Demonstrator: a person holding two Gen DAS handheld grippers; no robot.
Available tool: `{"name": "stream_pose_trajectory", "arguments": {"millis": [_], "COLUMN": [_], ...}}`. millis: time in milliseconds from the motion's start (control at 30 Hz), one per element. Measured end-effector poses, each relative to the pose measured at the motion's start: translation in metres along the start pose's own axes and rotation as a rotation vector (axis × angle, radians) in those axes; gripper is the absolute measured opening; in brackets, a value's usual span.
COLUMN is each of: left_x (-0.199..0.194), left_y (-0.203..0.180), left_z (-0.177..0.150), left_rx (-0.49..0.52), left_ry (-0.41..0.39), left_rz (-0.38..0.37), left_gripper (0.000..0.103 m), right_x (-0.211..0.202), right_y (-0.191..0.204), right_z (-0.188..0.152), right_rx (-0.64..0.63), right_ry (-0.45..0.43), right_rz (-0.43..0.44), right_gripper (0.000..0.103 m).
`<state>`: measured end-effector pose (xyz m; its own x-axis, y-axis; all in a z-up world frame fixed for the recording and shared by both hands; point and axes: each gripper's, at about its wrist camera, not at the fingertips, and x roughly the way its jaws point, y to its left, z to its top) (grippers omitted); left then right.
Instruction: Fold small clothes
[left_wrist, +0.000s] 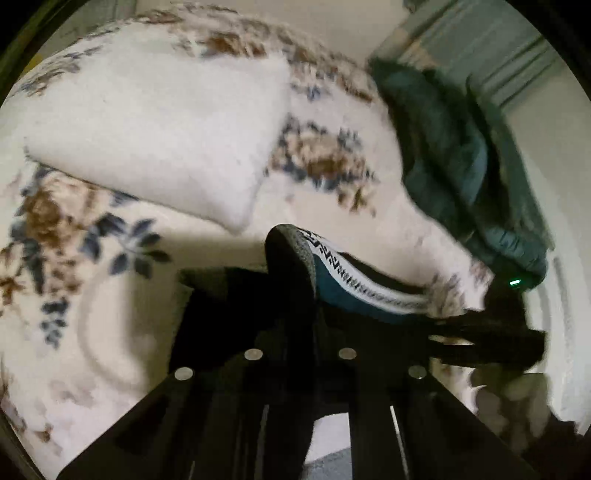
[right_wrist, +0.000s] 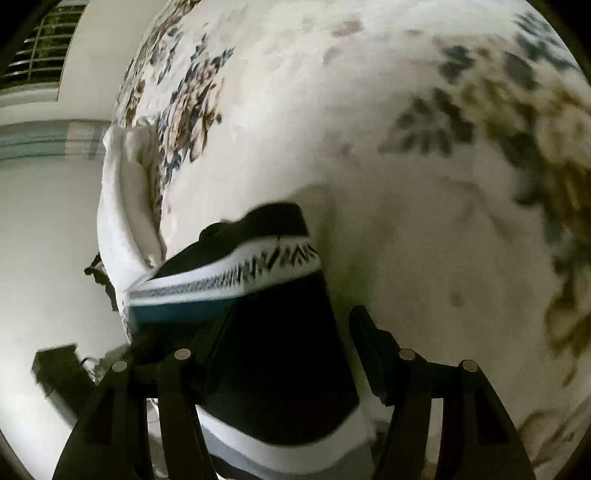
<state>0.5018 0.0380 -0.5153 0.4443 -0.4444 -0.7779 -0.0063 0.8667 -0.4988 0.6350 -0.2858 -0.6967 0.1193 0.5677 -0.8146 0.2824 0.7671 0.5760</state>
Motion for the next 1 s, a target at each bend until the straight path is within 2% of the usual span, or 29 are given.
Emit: {"name": "stream_pose_trajectory", "arguments": {"millis": [33,200,233,267,300,333,367,400,433,467,500,533,600,700,833,1000], "left_x": [-0.007,-0.009,-0.004,0.009,0.018,0.022,0.023,0.020,0.012,0.000,-0.013,-0.027,-0.058,-0.105,-0.160,-0.176], "left_y": [0.002,0.032,0.040,0.050,0.052,0.057,0.059,0.059,0.058,0.058,0.058,0.058,0.059,0.061,0.065,0.074], "left_z": [0.002,0.010,0.011,0.013,0.012,0.011,0.009,0.006,0.003,-0.002,-0.008,-0.017,-0.039,-0.084,-0.166,-0.265], "left_rx": [-0.010,-0.074,-0.092,-0.106,-0.114,-0.134,-0.152,-0.160,-0.159,-0.161,-0.173,-0.187,-0.201,-0.212,-0.161,-0.140], "left_ry": [-0.016,-0.017,-0.004,0.050,0.076,0.099,0.117,0.130,0.132,0.118,0.106,0.096,0.077,0.094,0.194,0.363], "left_rz": [0.005,0.034,0.036,0.011,0.019,0.026,0.003,-0.011,-0.002,-0.026,-0.063,-0.090,-0.132,-0.153,-0.066,-0.001], "left_gripper": [0.007,0.007,0.007,0.008,0.012,0.012,0.014,0.025,0.030,0.041,0.055,0.059,0.062,0.062,0.062,0.062], "right_x": [-0.003,-0.008,-0.002,0.003,0.011,0.015,0.017,0.014,0.009,0.000,-0.008,-0.016,-0.036,-0.066,-0.093,-0.088], "right_y": [0.005,0.047,0.053,0.055,0.055,0.054,0.052,0.051,0.050,0.049,0.047,0.044,0.036,0.017,-0.018,-0.065], "right_z": [-0.001,0.001,0.003,0.004,0.006,0.006,0.005,-0.001,-0.007,-0.019,-0.032,-0.045,-0.079,-0.143,-0.247,-0.362], "right_rx": [-0.023,-0.133,-0.154,-0.162,-0.163,-0.159,-0.151,-0.145,-0.147,-0.148,-0.151,-0.151,-0.135,-0.094,-0.015,0.142], "right_ry": [-0.008,-0.039,-0.029,-0.017,0.009,0.029,0.044,0.053,0.055,0.056,0.058,0.062,0.072,0.096,0.138,0.201], "right_rz": [-0.009,-0.039,-0.072,-0.108,-0.157,-0.174,-0.186,-0.184,-0.174,-0.166,-0.158,-0.150,-0.134,-0.101,-0.122,-0.148], "right_gripper": [0.004,0.004,0.004,0.004,0.006,0.009,0.019,0.026,0.044,0.061,0.064,0.065,0.065,0.065,0.065,0.065]}}
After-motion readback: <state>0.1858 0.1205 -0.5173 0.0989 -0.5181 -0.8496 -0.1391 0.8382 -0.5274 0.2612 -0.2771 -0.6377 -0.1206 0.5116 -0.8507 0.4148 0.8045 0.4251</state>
